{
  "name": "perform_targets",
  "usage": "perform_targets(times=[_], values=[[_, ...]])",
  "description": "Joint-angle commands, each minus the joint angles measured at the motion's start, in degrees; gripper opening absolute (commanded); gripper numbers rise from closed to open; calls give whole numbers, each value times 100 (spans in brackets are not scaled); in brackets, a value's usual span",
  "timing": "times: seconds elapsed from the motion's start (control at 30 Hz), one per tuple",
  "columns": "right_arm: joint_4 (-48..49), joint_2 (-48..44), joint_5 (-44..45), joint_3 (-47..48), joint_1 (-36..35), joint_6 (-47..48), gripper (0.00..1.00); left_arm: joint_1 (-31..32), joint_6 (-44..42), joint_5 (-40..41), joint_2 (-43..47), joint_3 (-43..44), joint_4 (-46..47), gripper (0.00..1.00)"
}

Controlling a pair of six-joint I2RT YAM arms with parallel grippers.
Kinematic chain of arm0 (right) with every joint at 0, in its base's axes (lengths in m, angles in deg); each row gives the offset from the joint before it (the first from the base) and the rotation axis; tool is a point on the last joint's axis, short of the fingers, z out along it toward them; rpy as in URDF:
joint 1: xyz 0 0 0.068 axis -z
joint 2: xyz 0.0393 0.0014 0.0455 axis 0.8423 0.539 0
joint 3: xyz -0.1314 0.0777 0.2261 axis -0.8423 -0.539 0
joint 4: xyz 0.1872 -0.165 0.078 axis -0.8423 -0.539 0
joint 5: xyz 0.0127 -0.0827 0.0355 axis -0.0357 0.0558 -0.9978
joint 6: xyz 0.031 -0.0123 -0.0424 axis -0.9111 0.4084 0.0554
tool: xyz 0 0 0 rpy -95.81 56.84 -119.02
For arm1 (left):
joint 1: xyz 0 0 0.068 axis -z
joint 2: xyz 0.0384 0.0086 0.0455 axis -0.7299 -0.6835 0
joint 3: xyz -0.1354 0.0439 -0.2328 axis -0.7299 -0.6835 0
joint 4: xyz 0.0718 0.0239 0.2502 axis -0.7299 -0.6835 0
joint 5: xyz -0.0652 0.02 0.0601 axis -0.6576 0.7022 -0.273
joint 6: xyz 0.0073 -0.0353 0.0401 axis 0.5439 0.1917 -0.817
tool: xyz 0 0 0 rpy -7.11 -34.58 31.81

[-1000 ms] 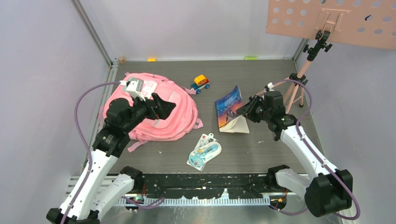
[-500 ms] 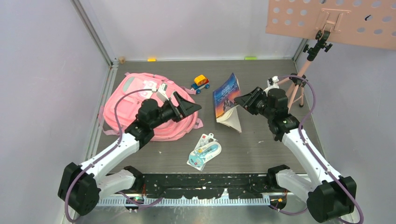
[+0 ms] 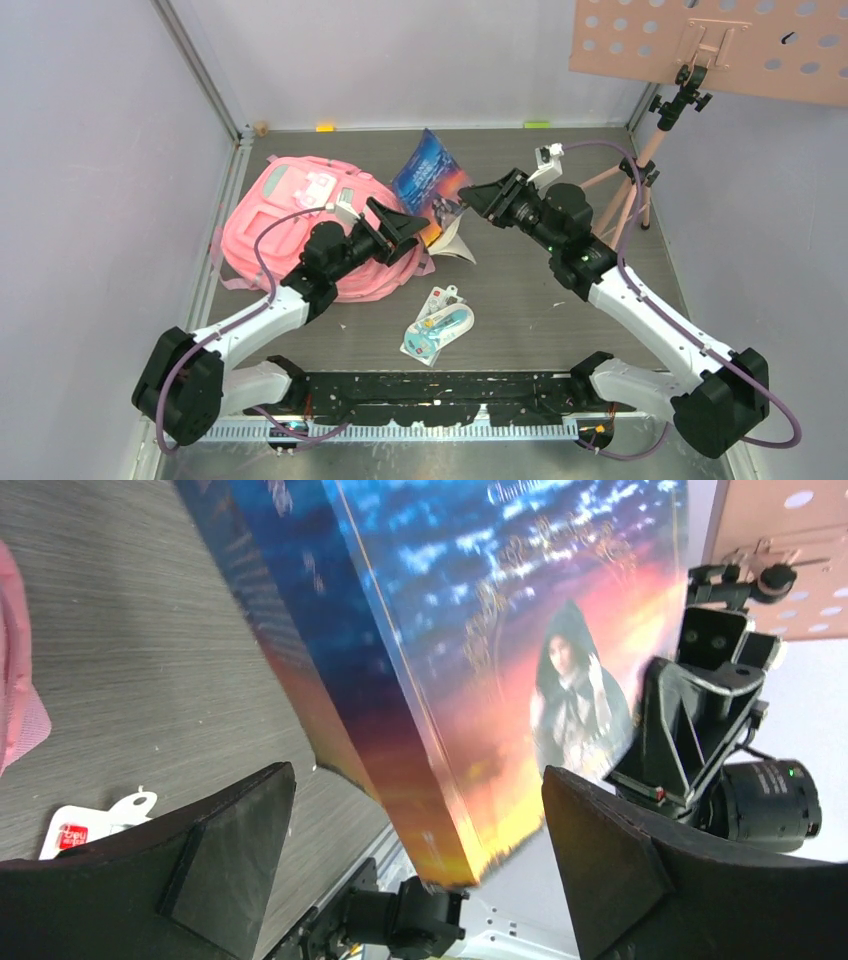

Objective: Pack the student bag
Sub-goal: Pick up the book from the center of the board.

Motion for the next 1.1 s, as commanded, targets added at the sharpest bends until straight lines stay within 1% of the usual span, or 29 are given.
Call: perform_targets(times=[0.0,0.1,0.3,0.5,0.57,0.67,0.83,0.9,1.07], values=[[1927,-6,240,546,-341,-241,1,16,422,386,14,-177,897,97],[2041,36,353,529,-510,-274,1,16,594,564,12,-324,1303,97],[2381,-38,691,367,-783,-487,1,12,679,653,10,-385,1299,97],[2763,-30,1403,177,-1061,-728,1,32,789,747,-7,-418,1461,96],[2977,8,1639,67,-1194,-810,1,57,814,796,-18,-429,1549,93],[3260,97,1843,-57,-1381,-866,1,60,853,931,4,-511,1832,78],[3097,82,1950,-167,-1451,-867,1,60,741,1244,286,-680,1809,47],[2856,8,2034,-306,-1450,-848,1,60,661,1355,412,-744,1771,32],[1741,-350,2422,-569,-1451,-548,1,57,239,1465,830,-800,1316,0]])
